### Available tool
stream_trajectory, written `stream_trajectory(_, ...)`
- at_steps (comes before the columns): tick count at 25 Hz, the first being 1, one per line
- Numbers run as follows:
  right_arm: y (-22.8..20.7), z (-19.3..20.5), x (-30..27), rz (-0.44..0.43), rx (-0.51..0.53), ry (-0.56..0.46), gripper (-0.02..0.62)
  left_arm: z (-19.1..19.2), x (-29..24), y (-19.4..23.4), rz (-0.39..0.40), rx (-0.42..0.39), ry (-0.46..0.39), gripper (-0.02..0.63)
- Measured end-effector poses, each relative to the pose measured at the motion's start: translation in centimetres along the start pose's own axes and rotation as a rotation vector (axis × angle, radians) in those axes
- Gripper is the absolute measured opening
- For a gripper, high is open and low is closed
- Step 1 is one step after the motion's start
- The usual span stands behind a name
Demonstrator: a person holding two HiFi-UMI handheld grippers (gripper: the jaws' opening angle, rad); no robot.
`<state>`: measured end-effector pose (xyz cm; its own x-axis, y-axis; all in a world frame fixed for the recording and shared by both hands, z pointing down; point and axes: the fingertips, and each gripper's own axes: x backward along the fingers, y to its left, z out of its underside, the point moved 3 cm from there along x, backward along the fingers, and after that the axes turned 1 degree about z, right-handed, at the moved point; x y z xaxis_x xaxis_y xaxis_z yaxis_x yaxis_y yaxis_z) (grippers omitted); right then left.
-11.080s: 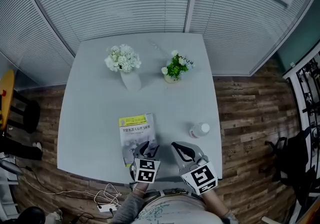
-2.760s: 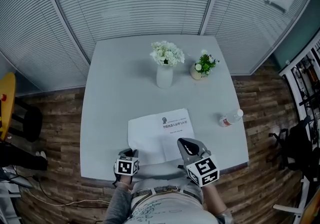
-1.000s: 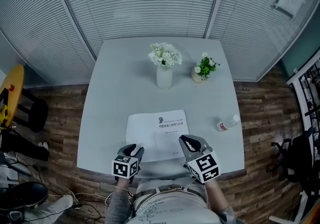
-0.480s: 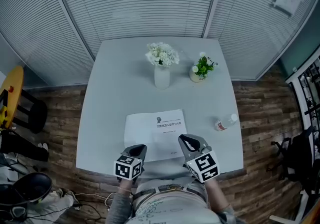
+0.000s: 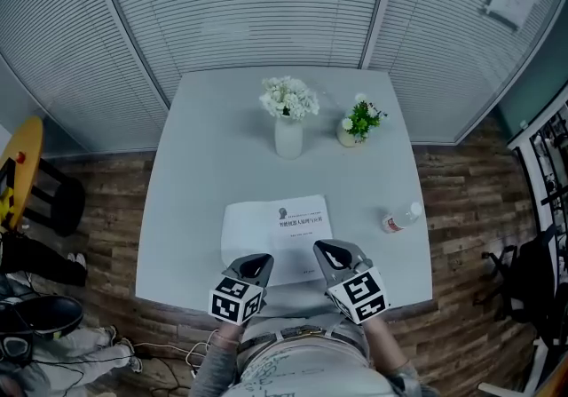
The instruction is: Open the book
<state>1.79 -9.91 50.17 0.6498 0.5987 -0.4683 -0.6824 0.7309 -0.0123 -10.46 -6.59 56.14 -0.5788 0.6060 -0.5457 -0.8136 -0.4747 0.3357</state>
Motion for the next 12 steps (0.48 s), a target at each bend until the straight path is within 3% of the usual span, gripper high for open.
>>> stream_trajectory(12, 1.5, -1.3, -0.4, -0.044, -0.049, -0.029, 0.003, -3.9, 0.2, -4.1, 0.059, -0.095, -0.118, -0.002)
